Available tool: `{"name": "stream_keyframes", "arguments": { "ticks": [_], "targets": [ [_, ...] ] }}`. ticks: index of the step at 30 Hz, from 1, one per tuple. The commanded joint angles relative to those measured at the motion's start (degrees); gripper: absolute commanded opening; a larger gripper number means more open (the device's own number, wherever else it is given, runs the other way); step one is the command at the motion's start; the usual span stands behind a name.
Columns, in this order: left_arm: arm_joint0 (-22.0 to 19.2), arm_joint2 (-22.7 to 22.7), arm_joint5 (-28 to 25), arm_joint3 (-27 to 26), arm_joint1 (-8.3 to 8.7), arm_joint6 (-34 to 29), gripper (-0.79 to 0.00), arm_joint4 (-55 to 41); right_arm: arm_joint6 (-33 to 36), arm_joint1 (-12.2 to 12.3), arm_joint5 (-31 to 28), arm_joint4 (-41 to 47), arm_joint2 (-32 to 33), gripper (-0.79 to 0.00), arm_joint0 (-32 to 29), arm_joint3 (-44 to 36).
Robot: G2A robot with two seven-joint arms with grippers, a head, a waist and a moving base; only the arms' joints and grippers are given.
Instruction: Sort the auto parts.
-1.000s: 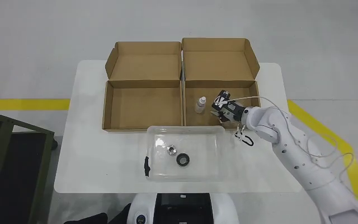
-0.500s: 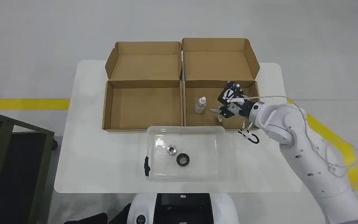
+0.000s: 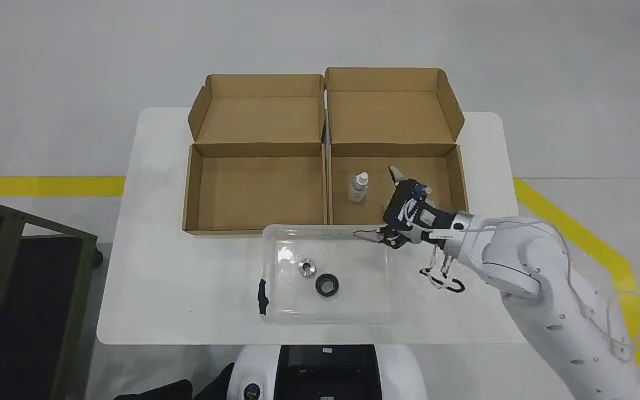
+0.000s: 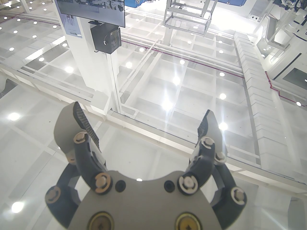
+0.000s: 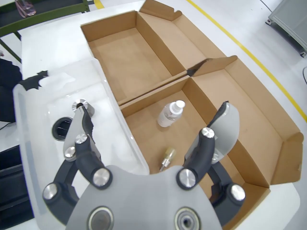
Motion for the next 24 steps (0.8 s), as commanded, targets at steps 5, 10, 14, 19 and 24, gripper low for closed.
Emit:
{"name": "stream_keyframes", "arguments": {
  "ticks": [5,10,14,19,24],
  "targets": [
    [0.0,0.0,0.0,0.0,0.00,0.0,0.000,0.0,-0.3,-0.3,-2.0,-0.8,-3.1,0.000,-2.0,-3.2],
    [0.0,0.0,0.0,0.0,0.00,0.0,0.000,0.0,1.1,-0.5,-2.3,-3.6,-5.6,0.000,-2.9,-5.3],
    [0.0,0.0,0.0,0.0,0.00,0.0,0.000,0.0,3.0,-0.6,-3.3,-6.6,-7.5,0.000,-3.3,-6.4],
    [0.0,0.0,0.0,0.0,0.00,0.0,0.000,0.0,4.3,-0.8,-3.5,-9.1,-9.7,0.000,-4.1,-6.8],
    [0.0,0.0,0.0,0.0,0.00,0.0,0.000,0.0,4.7,-1.0,-3.8,-11.3,-11.4,0.000,-4.9,-6.1]
  ]
}}
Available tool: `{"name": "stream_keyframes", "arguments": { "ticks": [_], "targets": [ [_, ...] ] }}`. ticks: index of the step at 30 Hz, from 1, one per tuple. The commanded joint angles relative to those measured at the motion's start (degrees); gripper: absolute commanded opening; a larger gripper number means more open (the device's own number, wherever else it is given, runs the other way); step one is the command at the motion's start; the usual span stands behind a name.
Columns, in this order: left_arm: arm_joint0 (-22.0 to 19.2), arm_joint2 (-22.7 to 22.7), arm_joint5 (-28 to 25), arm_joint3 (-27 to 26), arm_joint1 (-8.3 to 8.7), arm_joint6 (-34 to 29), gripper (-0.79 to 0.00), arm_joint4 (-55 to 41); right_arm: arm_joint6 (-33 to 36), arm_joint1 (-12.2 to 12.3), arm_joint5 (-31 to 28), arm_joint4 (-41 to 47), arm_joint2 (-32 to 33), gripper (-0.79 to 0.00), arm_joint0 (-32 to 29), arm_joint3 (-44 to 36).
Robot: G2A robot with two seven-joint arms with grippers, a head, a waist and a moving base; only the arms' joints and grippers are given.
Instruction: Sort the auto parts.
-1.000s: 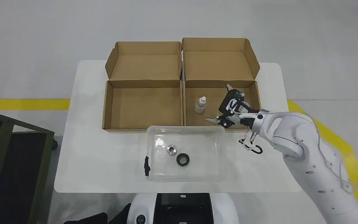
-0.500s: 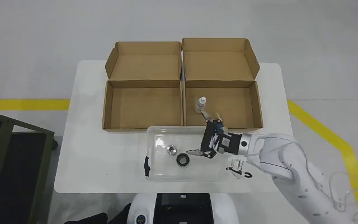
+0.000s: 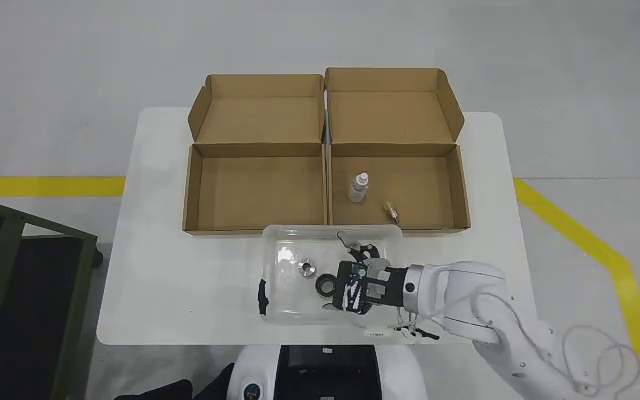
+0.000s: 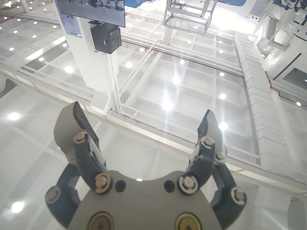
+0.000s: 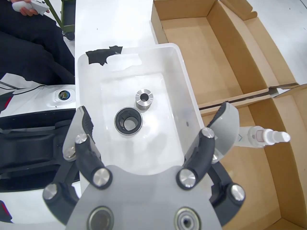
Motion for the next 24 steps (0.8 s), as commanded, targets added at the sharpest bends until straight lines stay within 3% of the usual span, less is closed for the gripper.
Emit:
{"name": "stream_keyframes", "arguments": {
  "ticks": [1,20,24],
  "targets": [
    [0.0,0.0,0.0,0.0,0.00,0.0,0.000,0.0,-0.1,-0.1,-0.1,-0.9,-0.6,0.000,-0.2,0.4],
    [0.0,0.0,0.0,0.0,0.00,0.0,0.000,0.0,-2.2,-1.3,0.4,-8.0,-4.8,0.000,0.6,6.3],
    [0.0,0.0,0.0,0.0,0.00,0.0,0.000,0.0,-2.5,-1.7,0.6,-8.3,-5.5,-0.052,1.5,7.7]
  ]
}}
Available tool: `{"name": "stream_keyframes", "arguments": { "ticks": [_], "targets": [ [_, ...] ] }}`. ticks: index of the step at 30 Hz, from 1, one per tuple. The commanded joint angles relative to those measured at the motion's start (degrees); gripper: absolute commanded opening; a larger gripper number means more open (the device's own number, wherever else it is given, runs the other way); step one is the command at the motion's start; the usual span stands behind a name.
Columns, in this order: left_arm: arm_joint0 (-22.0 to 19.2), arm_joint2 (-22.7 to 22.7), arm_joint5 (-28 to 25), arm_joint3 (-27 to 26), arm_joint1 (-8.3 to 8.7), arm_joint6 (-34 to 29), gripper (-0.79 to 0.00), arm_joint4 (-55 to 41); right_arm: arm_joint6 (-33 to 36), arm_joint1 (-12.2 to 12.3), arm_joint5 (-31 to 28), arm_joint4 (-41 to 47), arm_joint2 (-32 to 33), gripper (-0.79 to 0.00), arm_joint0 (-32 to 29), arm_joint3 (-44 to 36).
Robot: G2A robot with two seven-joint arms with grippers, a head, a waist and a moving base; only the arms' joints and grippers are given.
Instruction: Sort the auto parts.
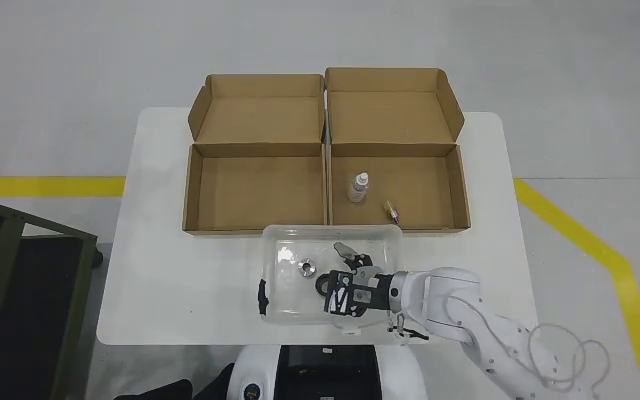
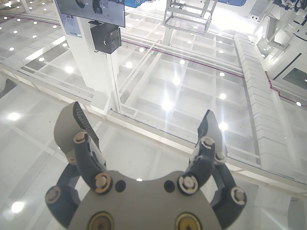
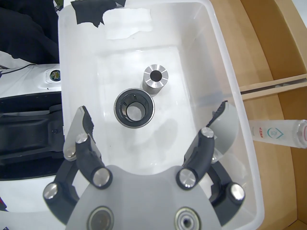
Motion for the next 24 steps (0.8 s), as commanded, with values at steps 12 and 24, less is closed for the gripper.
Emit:
{"name": "stream_keyframes", "arguments": {
  "ticks": [12,24],
  "targets": [
    [0.0,0.0,0.0,0.0,0.00,0.0,0.000,0.0,0.0,-1.4,-1.9,0.5,-3.2,-0.074,3.1,4.0],
    [0.0,0.0,0.0,0.0,0.00,0.0,0.000,0.0,-0.6,-2.5,-1.9,0.4,-5.5,-0.206,4.2,7.5]
  ]
}}
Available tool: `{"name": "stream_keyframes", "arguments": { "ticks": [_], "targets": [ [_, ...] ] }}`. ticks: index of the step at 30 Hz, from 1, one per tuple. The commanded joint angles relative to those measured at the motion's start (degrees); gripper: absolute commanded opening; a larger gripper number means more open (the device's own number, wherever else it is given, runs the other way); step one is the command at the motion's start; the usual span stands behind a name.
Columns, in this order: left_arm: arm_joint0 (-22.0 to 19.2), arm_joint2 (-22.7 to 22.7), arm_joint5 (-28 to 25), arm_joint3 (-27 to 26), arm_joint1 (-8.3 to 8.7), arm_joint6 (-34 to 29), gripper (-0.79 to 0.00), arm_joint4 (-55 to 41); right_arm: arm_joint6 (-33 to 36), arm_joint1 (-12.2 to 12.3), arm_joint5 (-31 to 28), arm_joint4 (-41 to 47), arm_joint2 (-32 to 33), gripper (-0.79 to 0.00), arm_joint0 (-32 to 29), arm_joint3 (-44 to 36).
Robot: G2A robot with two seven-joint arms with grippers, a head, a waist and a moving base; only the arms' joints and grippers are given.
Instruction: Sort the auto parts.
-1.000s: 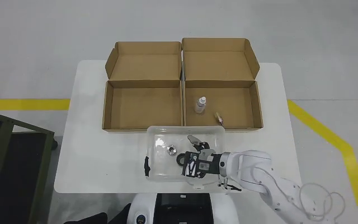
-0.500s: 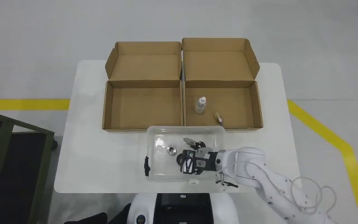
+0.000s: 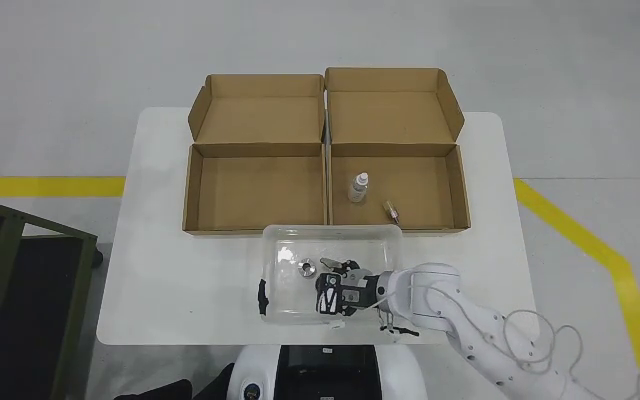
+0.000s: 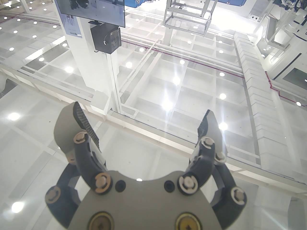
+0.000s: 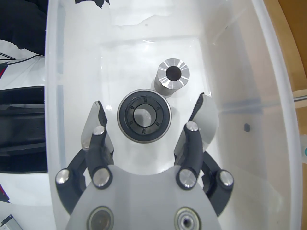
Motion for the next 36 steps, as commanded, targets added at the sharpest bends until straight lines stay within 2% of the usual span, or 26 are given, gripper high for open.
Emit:
{"name": "stream_keyframes", "arguments": {
  "ticks": [1,5,6,7,9,12,15,28,36],
  "targets": [
    [0.0,0.0,0.0,0.0,0.00,0.0,0.000,0.0,-0.3,-0.2,0.0,0.0,-0.3,-0.212,0.1,0.4],
    [0.0,0.0,0.0,0.0,0.00,0.0,0.000,0.0,-0.7,-0.5,0.1,0.2,-0.7,-0.280,0.3,1.1],
    [0.0,0.0,0.0,0.0,0.00,0.0,0.000,0.0,-1.0,-0.5,0.2,0.5,-0.7,-0.366,0.3,1.2],
    [0.0,0.0,0.0,0.0,0.00,0.0,0.000,0.0,-1.3,-0.6,0.3,0.7,-0.7,-0.409,0.3,1.4],
    [0.0,0.0,0.0,0.0,0.00,0.0,0.000,0.0,-1.6,-0.7,0.4,0.8,-0.5,-0.456,0.4,1.4],
    [0.0,0.0,0.0,0.0,0.00,0.0,0.000,0.0,-1.2,-0.7,0.6,1.2,0.0,-0.570,0.2,1.4],
    [0.0,0.0,0.0,0.0,0.00,0.0,0.000,0.0,-1.3,-0.6,0.7,1.9,0.8,-0.779,0.0,1.0],
    [0.0,0.0,0.0,0.0,0.00,0.0,0.000,0.0,-2.0,0.4,1.3,6.9,7.8,-0.785,-2.2,-3.3],
    [0.0,0.0,0.0,0.0,0.00,0.0,0.000,0.0,-4.7,1.0,2.2,11.9,13.3,-0.785,-3.9,-6.3]
  ]
}}
